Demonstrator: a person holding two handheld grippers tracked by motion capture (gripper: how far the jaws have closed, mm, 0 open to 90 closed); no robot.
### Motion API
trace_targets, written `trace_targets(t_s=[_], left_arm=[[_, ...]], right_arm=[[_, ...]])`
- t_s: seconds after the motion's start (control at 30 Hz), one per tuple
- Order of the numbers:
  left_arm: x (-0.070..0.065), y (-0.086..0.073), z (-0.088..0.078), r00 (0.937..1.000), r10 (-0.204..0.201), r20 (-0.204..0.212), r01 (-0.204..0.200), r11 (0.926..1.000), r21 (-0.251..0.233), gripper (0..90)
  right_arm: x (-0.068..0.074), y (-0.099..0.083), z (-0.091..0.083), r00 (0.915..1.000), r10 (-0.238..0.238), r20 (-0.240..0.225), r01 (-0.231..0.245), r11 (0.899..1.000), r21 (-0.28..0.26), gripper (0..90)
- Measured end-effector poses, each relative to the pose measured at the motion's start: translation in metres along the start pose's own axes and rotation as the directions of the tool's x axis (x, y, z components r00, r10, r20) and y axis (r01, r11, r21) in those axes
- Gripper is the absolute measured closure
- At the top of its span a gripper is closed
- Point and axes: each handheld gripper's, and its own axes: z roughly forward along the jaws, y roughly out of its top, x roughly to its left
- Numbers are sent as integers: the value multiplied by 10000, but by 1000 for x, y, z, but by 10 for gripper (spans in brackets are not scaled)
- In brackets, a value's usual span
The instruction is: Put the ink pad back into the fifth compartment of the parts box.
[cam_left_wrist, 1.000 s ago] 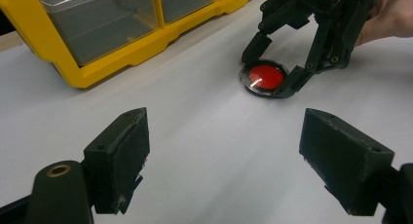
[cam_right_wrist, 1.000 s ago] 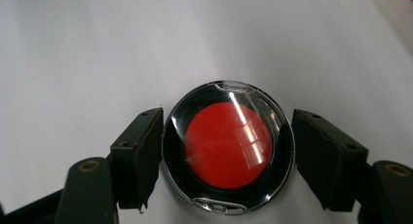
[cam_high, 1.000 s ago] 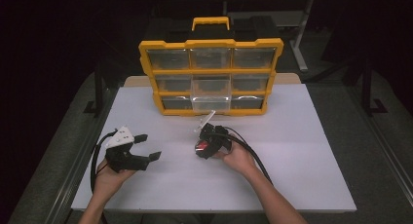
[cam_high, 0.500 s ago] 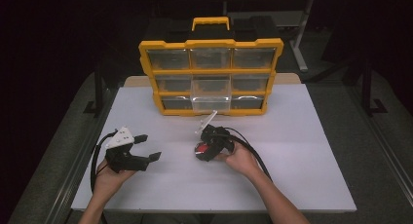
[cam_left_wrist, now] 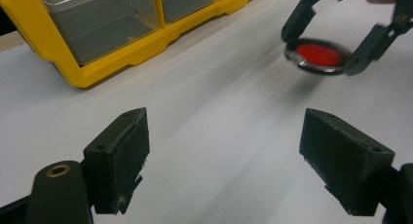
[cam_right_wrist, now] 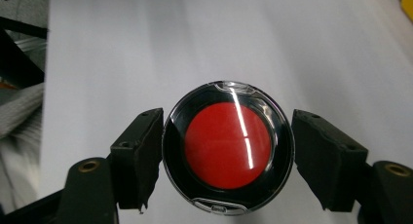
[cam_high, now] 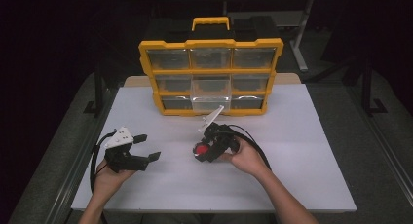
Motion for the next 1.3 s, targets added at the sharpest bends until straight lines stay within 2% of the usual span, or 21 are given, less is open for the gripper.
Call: trace_targets(t_s=[0.17, 0.23, 0.33, 0.6, 0.77, 0.93, 0.97, 1.23, 1.3], left_arm=[[0, 0, -1, 10000, 0, -3, 0, 10000, -48, 182], [-1, 0, 0, 10000, -11, -3, 11, 10000, -49, 182], [-1, 0, 0, 10000, 53, -10, -53, 10000, 21, 182], [-1, 1, 0, 9999, 118, 21, -118, 9999, -71, 180], [-1, 1, 0, 10000, 81, 38, -81, 9999, -124, 181], [-2, 1, -1, 10000, 49, -14, -49, 9997, -233, 181], [-1, 1, -1, 9999, 171, -22, -171, 9995, -250, 181], [-1, 1, -1, 9999, 129, 18, -129, 9997, -228, 181], [-2, 1, 0, 10000, -19, 45, 20, 9997, -235, 181]], right_arm=[[1, 4, -20, 9997, 137, -192, -145, 9991, -395, 287], [2, 5, -27, 9999, 6, -111, -11, 9989, -478, 287], [4, 8, -38, 9997, 75, -246, -92, 9977, -668, 287], [7, 18, -58, 9990, -182, -419, 146, 9964, -837, 287], [7, 24, -68, 9984, -406, -390, 370, 9955, -873, 287], [6, 28, -79, 9984, -299, -473, 256, 9956, -896, 287], [7, 30, -81, 9983, -272, -516, 228, 9962, -846, 287], [5, 36, -91, 9975, -394, -591, 340, 9953, -908, 287], [4, 37, -93, 9976, -424, -544, 372, 9949, -937, 287]])
